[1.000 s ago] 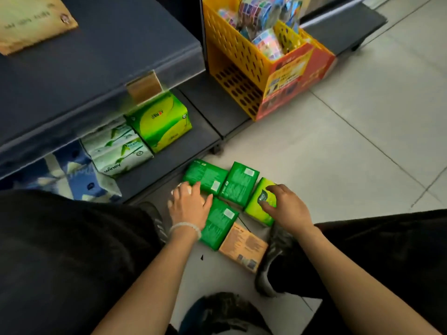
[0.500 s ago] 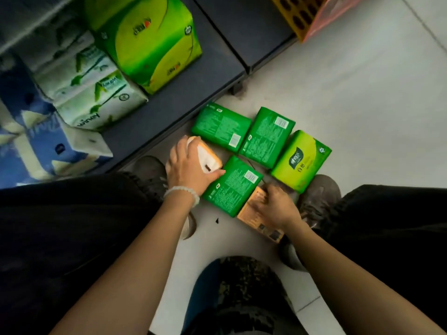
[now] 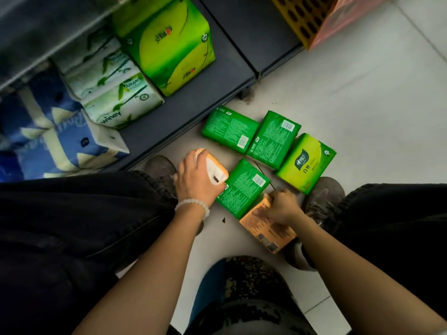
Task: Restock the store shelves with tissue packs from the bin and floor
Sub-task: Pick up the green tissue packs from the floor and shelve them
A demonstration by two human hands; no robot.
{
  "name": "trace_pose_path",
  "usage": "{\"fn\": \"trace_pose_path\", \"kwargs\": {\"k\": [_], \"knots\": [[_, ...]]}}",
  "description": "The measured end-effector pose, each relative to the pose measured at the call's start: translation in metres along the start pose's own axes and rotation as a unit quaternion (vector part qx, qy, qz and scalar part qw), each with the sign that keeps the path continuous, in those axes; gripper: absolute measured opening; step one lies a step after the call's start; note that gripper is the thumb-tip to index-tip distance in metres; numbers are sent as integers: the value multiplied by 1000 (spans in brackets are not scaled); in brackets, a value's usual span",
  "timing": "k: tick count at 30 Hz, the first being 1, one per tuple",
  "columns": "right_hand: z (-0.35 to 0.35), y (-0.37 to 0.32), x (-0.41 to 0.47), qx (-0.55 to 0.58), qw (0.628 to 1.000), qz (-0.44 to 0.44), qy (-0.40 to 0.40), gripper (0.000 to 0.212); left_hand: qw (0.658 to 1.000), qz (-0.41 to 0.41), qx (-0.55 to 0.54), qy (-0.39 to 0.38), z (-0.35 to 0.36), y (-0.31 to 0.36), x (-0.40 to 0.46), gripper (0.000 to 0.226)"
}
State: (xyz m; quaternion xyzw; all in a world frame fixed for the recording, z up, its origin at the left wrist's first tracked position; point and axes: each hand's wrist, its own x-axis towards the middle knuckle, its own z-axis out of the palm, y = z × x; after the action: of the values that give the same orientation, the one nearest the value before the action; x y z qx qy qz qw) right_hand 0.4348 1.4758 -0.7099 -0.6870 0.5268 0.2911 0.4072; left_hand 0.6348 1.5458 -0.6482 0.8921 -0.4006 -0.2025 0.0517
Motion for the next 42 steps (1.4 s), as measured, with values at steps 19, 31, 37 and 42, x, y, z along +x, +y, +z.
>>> {"fn": "trace_pose_path", "kwargs": {"k": [19, 31, 37, 42], "knots": [[-115, -50, -183, 217, 923, -181, 260, 50, 991, 54, -29, 118, -150, 51, -105, 86], [-274, -147, -309, 223, 796, -372, 423, 50, 951, 87, -83, 284, -359, 90, -114, 73], [-324, -223, -302, 158, 781, -423, 431, 49, 964, 8, -56, 260, -409, 71, -68, 58], [-352, -282, -256, 108, 787, -429, 430, 56, 972, -37, -22, 229, -421, 51, -17, 51]]}}
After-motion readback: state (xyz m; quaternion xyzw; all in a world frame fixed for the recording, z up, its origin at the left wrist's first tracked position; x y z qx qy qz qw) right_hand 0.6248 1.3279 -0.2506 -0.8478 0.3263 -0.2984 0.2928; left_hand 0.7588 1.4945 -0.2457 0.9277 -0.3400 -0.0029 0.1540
